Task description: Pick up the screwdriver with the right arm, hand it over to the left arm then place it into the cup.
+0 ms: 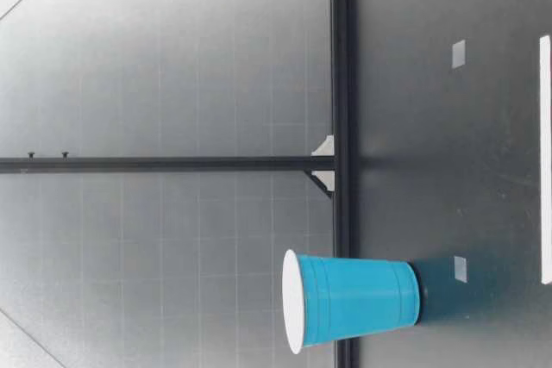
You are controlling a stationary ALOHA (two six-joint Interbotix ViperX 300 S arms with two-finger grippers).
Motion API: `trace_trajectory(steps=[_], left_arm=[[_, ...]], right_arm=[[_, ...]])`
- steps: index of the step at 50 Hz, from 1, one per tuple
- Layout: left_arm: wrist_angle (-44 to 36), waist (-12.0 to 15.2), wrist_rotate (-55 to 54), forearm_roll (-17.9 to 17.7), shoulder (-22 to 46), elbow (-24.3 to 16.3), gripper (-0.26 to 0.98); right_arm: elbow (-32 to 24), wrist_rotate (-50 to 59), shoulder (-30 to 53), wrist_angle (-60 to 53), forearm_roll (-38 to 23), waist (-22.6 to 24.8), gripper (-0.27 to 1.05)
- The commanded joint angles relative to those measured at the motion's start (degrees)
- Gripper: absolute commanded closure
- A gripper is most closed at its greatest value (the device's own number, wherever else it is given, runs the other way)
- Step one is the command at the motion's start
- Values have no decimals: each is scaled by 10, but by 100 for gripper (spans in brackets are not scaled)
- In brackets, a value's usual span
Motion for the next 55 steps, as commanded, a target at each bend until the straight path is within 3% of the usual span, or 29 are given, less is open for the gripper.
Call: trace_trajectory(steps=[1, 6, 12, 27, 48, 55], left_arm=[[-8, 9, 0, -2, -5, -11, 53], [-16, 9, -3, -2, -8, -6, 60], [-21, 10, -4, -2, -8, 0, 60], [-22, 9, -4, -2, -4, 4, 60], [-22, 9, 5, -1, -3, 20, 60], [-22, 9, 7, -2, -3, 24, 60]], right_arm=[[-7, 1, 3, -4, 0, -1, 61], [-14, 3, 14, -19, 1, -1, 72], [-35, 8, 59, -37, 1, -1, 73], [-143, 59, 285, -14, 1, -1, 73], [-324, 78, 484, 279, 1, 17, 72], [-367, 80, 536, 328, 1, 29, 70]])
